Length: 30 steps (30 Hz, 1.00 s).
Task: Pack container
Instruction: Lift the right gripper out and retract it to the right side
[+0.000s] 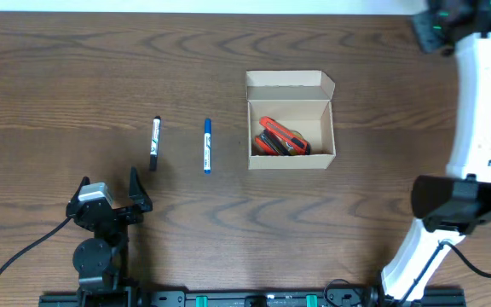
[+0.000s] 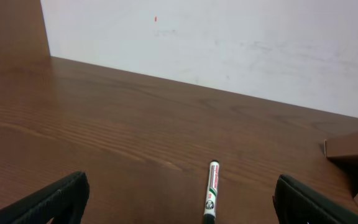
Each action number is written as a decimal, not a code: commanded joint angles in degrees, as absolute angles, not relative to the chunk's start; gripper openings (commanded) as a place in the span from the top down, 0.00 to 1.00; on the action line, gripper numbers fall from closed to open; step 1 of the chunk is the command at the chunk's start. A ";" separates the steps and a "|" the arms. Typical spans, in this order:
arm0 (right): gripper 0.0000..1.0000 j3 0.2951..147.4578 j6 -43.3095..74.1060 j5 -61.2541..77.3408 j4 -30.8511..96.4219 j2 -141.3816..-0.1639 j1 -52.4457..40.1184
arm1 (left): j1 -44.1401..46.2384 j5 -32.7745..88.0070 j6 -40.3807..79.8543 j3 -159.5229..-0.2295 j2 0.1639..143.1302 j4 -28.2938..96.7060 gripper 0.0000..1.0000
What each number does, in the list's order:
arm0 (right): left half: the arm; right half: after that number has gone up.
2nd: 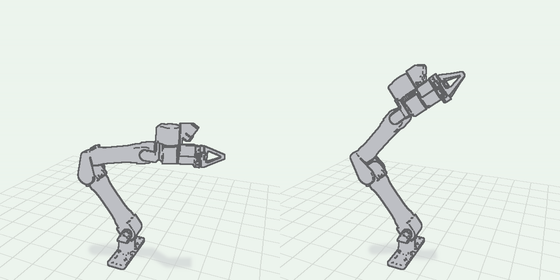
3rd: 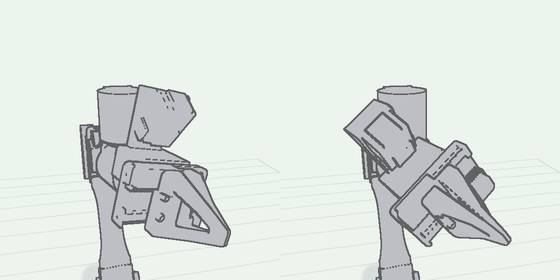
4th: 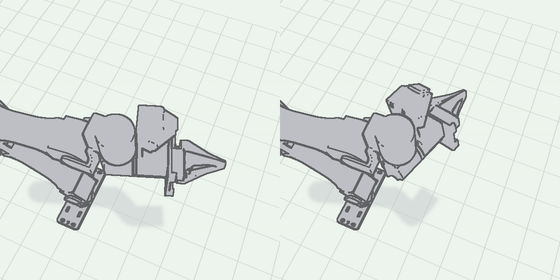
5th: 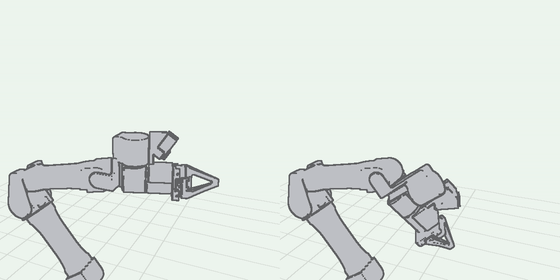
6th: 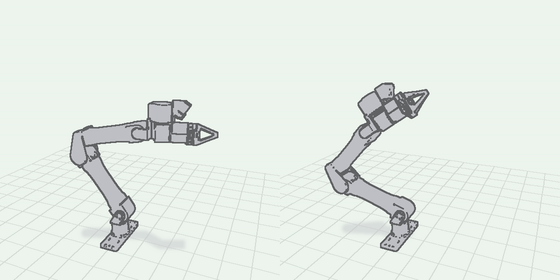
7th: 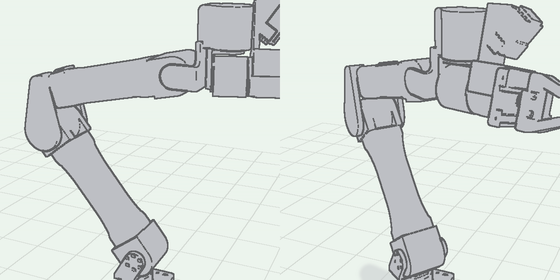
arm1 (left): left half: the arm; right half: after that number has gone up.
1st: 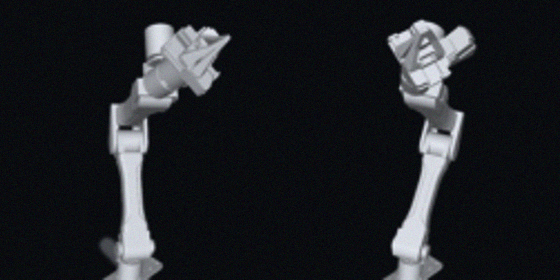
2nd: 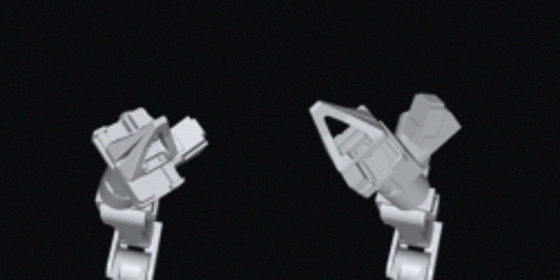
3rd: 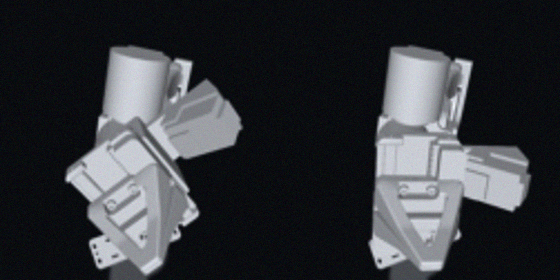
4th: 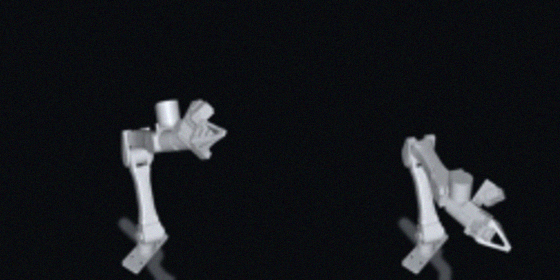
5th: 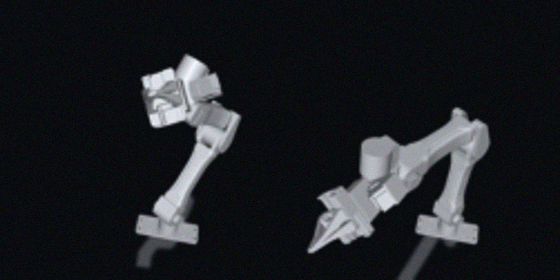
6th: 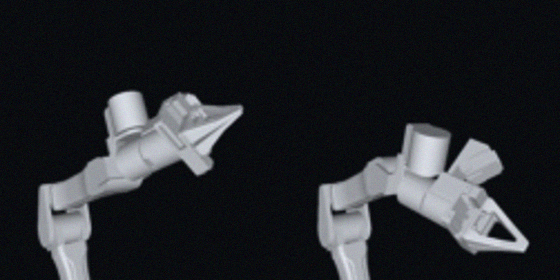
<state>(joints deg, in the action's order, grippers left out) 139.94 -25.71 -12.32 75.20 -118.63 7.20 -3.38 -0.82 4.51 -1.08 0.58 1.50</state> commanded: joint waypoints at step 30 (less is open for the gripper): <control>0.01 130.10 -16.29 -4.86 72.69 -119.28 20.38 | -3.73 -0.73 3.14 -0.27 0.19 4.32 0.05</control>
